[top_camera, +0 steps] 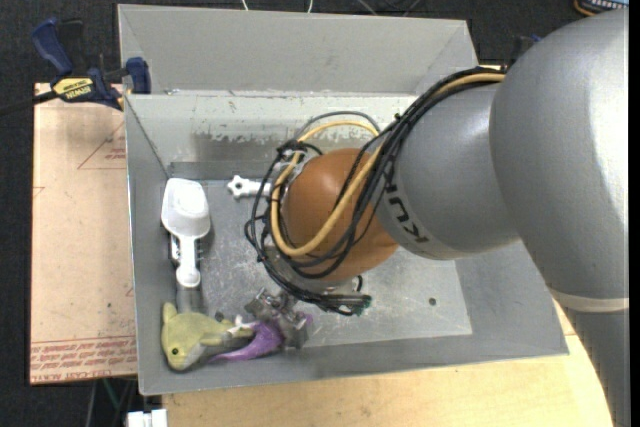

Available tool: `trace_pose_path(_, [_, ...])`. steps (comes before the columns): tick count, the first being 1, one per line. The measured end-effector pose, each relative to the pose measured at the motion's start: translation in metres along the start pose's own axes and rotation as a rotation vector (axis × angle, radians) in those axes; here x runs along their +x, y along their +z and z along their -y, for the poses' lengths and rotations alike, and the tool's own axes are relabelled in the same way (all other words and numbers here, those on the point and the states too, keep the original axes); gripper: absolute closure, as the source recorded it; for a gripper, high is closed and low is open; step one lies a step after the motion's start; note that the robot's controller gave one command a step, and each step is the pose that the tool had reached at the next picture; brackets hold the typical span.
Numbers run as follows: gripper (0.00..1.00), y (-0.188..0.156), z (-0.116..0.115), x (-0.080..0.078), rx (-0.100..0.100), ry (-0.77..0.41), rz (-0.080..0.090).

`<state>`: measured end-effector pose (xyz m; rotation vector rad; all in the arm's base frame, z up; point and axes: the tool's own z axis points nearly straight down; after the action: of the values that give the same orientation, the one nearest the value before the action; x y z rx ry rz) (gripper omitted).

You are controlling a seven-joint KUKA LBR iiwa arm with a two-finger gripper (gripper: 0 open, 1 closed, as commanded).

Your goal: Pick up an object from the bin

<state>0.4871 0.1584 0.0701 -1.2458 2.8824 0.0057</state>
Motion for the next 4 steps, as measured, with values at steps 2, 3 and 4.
trace_pose_path(2, [1.00, -0.003, 0.000, 0.000, 0.000, 0.002, 0.000])
trace_pose_path(3, [1.00, -0.029, -0.002, 0.003, -0.007, 0.003, -0.010])
trace_pose_path(4, [1.00, -0.061, -0.001, 0.001, -0.004, 0.005, -0.004])
